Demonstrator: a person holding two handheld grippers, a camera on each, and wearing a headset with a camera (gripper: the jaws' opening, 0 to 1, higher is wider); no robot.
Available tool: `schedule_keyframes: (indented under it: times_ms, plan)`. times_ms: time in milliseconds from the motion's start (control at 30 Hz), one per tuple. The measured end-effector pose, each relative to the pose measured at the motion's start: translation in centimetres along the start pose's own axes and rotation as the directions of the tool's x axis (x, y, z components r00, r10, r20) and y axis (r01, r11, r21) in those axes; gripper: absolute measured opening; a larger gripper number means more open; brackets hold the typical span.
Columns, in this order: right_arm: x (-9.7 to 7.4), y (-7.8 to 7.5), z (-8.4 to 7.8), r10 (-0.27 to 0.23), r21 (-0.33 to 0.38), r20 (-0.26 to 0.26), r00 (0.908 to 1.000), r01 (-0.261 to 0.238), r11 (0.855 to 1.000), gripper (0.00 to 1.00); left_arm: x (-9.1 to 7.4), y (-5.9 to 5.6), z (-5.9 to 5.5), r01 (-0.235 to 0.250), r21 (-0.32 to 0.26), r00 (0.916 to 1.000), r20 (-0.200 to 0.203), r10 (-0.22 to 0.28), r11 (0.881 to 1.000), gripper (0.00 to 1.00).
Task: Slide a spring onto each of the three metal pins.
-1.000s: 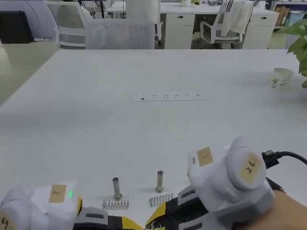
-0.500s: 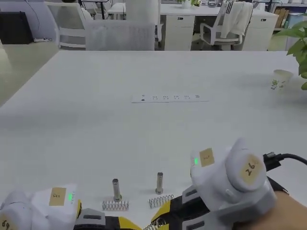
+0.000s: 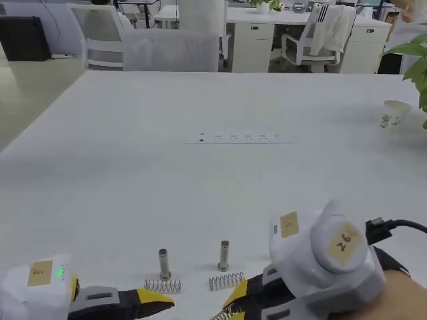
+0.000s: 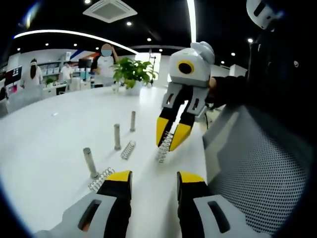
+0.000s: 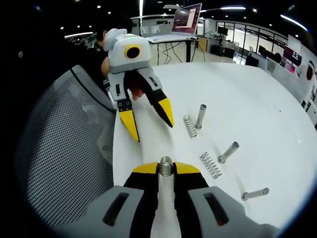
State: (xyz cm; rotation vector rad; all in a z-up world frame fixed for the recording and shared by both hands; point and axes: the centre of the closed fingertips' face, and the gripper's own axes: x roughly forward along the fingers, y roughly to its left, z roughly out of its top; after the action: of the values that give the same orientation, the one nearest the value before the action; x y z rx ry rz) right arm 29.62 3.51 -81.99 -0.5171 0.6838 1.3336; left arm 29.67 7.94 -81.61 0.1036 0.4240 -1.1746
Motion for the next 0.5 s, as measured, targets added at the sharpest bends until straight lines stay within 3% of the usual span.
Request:
schedule_keyframes:
  times_ms: [233,500]
  plan:
    - [-0.1,-0.3,-0.5,-0.015,-0.003,-0.018,0.9997,0.015,1.000,0.08,-0.9,0.9,-0.6,-0.071,-0.049,0.9973,0.017,0.072,0.996,0.42]
    - [-0.2,-0.4,-0.7,-0.020,0.005,-0.025,0.9995,0.020,1.000,0.08,-1.7,0.9,-1.0,-0.115,-0.085,0.9928,0.024,0.118,0.990,0.55]
